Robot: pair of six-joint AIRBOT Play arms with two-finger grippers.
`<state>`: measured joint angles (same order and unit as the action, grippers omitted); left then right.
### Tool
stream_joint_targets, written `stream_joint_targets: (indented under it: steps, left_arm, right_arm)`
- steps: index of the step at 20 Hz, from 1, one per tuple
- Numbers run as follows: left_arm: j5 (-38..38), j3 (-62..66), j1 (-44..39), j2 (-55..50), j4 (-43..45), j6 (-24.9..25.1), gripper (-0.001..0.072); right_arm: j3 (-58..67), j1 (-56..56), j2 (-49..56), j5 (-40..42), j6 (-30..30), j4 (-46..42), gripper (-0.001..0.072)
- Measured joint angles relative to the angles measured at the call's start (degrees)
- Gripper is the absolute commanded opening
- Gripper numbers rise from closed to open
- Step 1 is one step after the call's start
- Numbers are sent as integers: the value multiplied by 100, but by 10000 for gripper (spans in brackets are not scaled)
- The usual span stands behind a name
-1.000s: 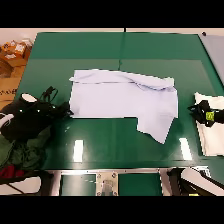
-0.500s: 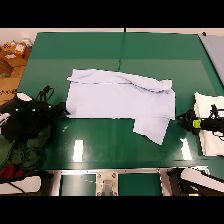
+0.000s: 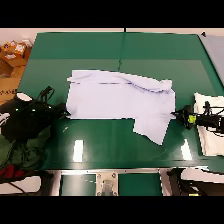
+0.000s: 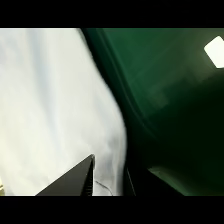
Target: Fold the shirts.
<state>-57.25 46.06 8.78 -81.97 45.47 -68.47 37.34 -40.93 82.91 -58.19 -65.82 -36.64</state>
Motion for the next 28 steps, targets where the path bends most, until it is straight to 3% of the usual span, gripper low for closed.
stream_joint_targets:
  steps: [3, 9, 13, 21, 28]
  left_arm:
    - [-90, 9, 0, -2, -2, 0, 24]
    - [-841, 699, 4, 479, 9, -61, 23]
    - [-1283, 2109, 4, 1600, 4, -249, 24]
    - [-1281, 5598, 9, 3477, -20, -348, 25]
    - [-1370, 6498, 9, 3853, 472, -584, 25]
  right_arm:
    - [70, 131, 37, 59, 87, -37, 11]
    - [890, 402, -275, -1056, 197, 431, 9]
    - [2330, 424, -1364, -1561, -256, 656, 10]
    - [4664, 197, -4162, -212, -890, 804, 10]
    - [5351, -146, -5058, 455, -1147, 476, 10]
